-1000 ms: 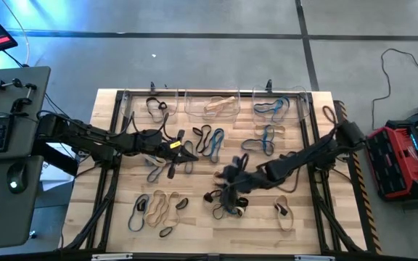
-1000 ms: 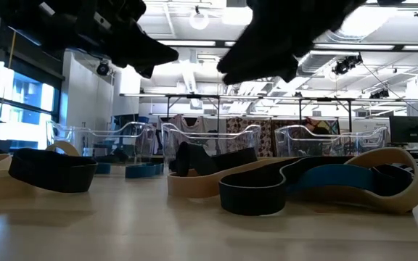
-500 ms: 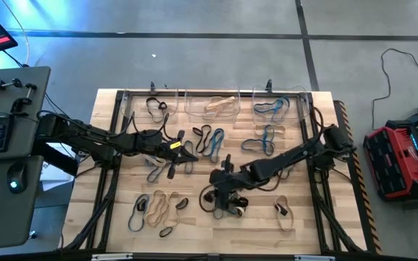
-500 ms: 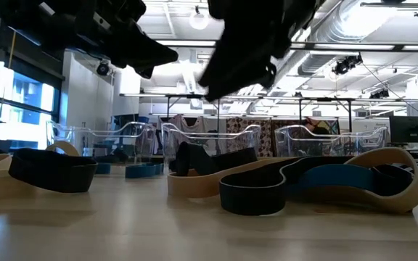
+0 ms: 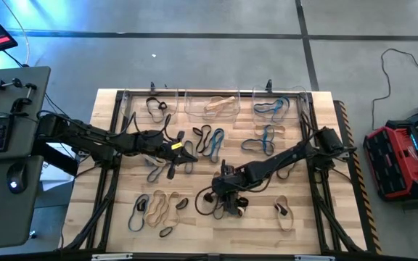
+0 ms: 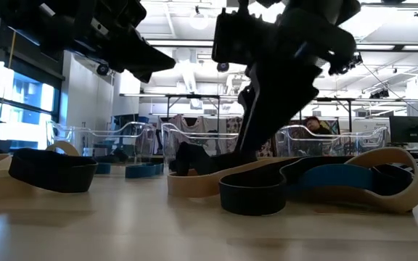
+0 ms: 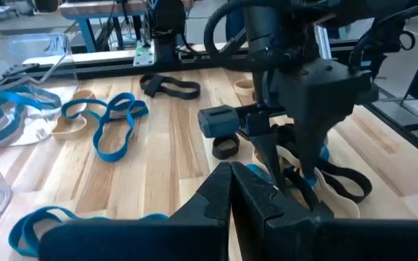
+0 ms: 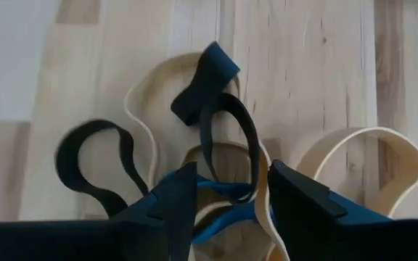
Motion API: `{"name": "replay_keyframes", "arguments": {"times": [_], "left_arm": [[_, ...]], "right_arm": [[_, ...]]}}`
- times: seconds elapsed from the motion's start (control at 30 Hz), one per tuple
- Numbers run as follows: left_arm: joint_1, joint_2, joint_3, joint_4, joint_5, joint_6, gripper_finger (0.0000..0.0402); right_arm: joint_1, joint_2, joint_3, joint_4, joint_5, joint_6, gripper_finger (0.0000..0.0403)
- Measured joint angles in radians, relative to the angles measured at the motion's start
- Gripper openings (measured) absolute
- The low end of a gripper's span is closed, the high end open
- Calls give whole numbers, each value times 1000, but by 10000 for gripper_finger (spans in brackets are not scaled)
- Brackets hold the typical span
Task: Sort rubber bands into baskets
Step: Put the black rubber band into the left transparent bin
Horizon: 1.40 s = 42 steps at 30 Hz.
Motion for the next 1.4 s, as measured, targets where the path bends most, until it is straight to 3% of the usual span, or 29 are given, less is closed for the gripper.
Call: {"name": "replay_keyframes", "arguments": {"times": [0.17, 0.43, 0.67, 0.8, 1.23, 1.4], "left_arm": [[0, 0, 0, 0, 0, -8, 0], [0, 0, 0, 1, -5, -35, 0], [-14, 0, 0, 2, -9, -50, 18], [-40, 0, 0, 2, -35, -43, 45], [-137, 0, 0, -37, -212, -16, 150], [-137, 0, 0, -69, -236, -50, 172]], "right_arm": [[0, 4, 0, -2, 36, -36, 128], [0, 0, 9, -18, 39, -87, 8], [0, -2, 111, -152, 104, -103, 5], [0, -2, 157, -220, 249, -103, 5], [7, -4, 166, -157, 662, -36, 1], [10, -4, 166, -62, 705, -99, 1]]}}
